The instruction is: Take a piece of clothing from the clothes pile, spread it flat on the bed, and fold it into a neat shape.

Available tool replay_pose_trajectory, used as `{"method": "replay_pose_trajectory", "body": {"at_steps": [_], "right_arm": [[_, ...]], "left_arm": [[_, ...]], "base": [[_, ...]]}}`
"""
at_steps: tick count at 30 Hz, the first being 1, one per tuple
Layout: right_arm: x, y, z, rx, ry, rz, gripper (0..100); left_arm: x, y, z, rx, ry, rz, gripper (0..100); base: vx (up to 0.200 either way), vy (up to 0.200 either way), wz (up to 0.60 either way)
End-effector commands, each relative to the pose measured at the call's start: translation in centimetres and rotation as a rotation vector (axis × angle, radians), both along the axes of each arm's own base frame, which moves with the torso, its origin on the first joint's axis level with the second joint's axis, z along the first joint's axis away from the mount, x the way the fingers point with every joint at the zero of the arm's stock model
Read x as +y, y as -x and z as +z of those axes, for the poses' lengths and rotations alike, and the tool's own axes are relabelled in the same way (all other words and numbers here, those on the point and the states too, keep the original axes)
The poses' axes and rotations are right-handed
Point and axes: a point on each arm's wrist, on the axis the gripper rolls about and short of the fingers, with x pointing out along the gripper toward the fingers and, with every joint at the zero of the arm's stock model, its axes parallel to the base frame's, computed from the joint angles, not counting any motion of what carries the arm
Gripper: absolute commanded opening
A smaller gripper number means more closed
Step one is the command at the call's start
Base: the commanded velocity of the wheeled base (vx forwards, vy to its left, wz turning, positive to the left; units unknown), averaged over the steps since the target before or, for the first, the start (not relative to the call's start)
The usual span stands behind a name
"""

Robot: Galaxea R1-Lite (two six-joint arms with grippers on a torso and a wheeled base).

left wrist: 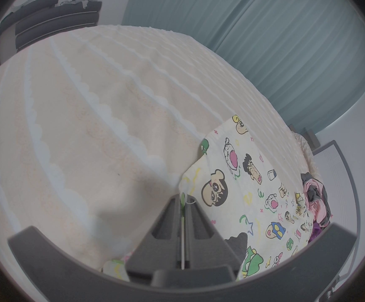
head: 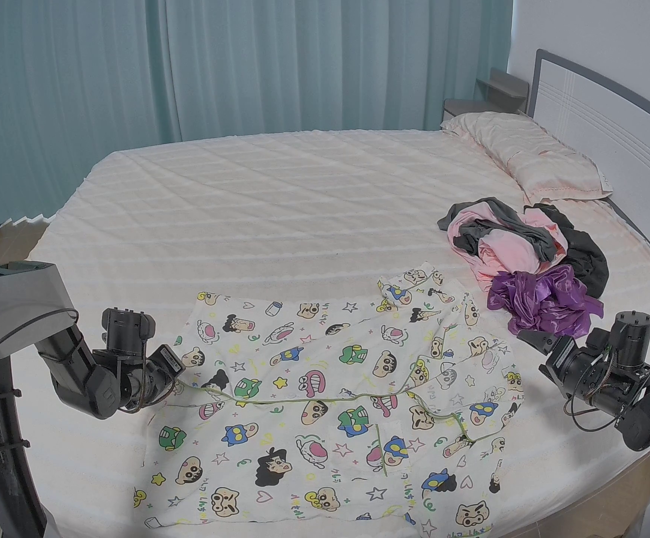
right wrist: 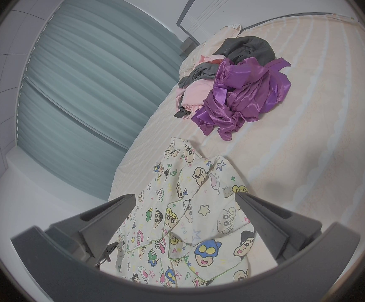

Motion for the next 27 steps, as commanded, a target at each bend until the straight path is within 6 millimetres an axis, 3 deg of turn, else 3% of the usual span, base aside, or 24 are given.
{"method": "replay_pose_trajectory", "body": {"at_steps": [1,9,23,24,27], "right_arm": [[0.0,0.1,-0.1,0.006,-0.001,0.004,100],[0.0,0.1,-0.2,0.009,0.001,0.004,100],[0.1,0.3,-0.3,0.016,0.003,0.01,100],[0.1,0.3,-0.3,0.015,0.003,0.01,100],[0.1,0.3,-0.3,0.014,0.004,0.01,100]], "left_arm": [[-0.4,0.6,0.6,-0.007,-0.01,-0.004,0],[-0.2,1.6,0.1,0.026,-0.084,0.001,0],[0.0,0.8,-0.3,-0.045,-0.096,0.028,0],[0.1,0.7,-0.5,-0.045,-0.096,0.029,100],[0.3,0.7,-0.7,-0.04,-0.096,0.037,100]], "base": [[0.0,0.0,0.0],[0.0,0.0,0.0],[0.0,0.0,0.0],[0.0,0.0,0.0],[0.0,0.0,0.0]]}}
